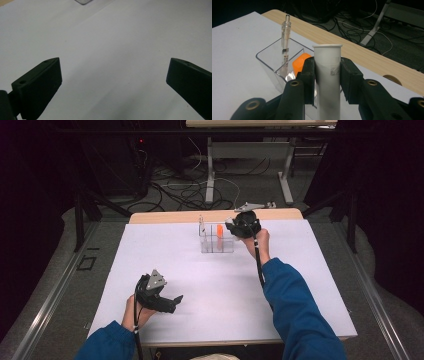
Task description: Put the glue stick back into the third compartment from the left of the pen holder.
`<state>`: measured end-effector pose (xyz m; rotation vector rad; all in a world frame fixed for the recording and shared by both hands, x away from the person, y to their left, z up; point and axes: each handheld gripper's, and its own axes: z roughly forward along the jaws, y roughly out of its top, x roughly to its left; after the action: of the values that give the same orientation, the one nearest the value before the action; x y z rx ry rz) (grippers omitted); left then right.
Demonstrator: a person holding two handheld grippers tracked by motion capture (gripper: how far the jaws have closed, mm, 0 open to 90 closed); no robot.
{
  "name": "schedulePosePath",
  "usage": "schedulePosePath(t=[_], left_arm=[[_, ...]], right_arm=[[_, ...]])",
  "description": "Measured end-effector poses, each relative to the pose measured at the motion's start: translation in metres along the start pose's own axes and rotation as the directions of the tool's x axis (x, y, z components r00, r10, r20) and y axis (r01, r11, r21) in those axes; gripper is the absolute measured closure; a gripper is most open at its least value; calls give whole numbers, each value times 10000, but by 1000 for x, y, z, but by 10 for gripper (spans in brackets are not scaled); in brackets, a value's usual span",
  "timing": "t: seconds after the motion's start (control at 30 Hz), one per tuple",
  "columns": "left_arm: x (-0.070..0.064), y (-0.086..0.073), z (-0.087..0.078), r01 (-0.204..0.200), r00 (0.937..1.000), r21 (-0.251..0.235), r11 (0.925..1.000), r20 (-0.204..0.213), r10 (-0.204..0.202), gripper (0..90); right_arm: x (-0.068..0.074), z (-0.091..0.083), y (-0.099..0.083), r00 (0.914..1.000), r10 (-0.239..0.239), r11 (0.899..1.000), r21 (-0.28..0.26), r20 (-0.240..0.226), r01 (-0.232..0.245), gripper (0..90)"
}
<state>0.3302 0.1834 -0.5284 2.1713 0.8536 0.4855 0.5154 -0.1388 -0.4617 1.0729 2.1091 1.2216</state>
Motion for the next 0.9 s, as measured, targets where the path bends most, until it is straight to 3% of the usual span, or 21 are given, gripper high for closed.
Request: schedulePosePath(t=[0.57,0.9], left_arm=[[0,0,0,25,10000,-28,10000,-2,-25,0],[1,0,-1,85,10000,-83,9999,-19,-85,0]], right_arm=[[2,23,8,9993,278,9967,-769,254,-258,671],[0,34,1,9967,698,9956,-654,413,-671,664]])
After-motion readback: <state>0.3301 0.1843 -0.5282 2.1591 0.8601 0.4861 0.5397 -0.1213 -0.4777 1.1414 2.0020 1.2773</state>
